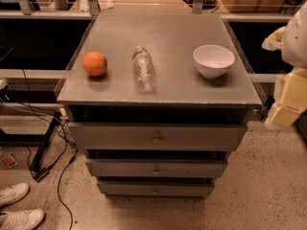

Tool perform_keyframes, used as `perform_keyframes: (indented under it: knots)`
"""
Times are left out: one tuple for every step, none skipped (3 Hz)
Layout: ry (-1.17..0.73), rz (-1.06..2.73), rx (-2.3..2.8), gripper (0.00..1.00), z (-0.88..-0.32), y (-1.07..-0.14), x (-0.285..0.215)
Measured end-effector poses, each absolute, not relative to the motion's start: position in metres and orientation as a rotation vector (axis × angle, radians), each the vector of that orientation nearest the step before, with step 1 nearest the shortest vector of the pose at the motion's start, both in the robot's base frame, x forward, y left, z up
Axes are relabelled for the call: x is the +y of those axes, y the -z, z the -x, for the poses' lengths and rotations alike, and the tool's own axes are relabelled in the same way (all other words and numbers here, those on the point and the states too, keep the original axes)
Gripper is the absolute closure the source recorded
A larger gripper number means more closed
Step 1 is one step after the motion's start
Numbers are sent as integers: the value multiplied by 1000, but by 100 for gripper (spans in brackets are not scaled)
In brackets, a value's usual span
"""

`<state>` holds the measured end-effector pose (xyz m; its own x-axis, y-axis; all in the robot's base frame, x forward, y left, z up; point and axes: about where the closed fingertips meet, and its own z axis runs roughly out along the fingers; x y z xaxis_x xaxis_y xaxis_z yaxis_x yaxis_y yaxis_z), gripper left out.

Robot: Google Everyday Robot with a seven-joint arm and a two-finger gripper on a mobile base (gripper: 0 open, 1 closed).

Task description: Open middle drawer

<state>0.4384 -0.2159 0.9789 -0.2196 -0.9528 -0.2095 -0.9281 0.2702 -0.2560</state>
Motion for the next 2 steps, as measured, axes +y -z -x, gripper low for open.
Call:
perform_keyframes:
  knots:
    - [115, 1723, 2201, 0, -434, -980, -211]
    - [96, 1730, 2158, 0, -416, -955, -194]
